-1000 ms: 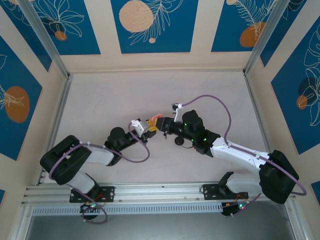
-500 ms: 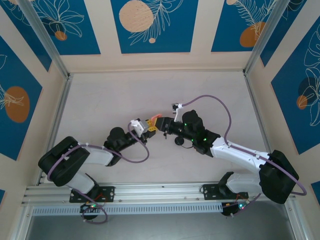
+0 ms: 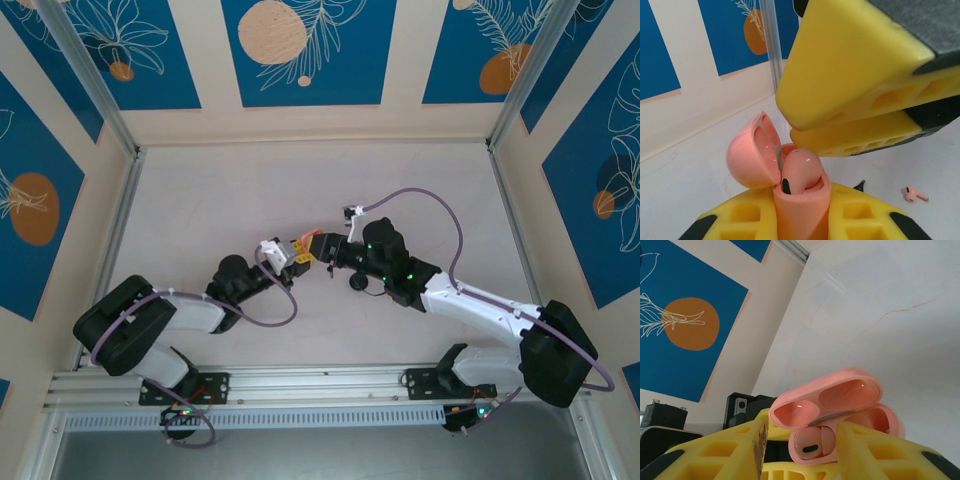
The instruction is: Insert the wireless bluetooth earbuds into the charging case
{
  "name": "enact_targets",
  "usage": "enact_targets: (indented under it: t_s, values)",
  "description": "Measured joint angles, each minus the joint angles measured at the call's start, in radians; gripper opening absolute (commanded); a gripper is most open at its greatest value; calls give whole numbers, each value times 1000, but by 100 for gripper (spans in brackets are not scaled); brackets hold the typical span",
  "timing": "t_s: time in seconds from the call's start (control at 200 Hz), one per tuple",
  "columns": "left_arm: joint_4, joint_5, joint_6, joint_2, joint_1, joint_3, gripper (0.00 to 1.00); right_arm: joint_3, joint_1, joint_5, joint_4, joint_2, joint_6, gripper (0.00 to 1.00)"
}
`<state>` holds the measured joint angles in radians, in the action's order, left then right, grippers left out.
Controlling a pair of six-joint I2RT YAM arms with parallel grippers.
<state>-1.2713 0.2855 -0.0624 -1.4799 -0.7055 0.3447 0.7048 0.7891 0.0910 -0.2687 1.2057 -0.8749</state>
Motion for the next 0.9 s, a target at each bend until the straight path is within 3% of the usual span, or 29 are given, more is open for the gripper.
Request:
enact_targets:
  t_s: [0.66, 0.9]
  values:
    - [-21, -2, 0, 13, -4, -6, 10, 50, -6, -23, 107, -19, 59, 42]
    - [-39, -2, 0, 17, -7, -14, 10, 98, -30, -69, 226, -34, 108, 42]
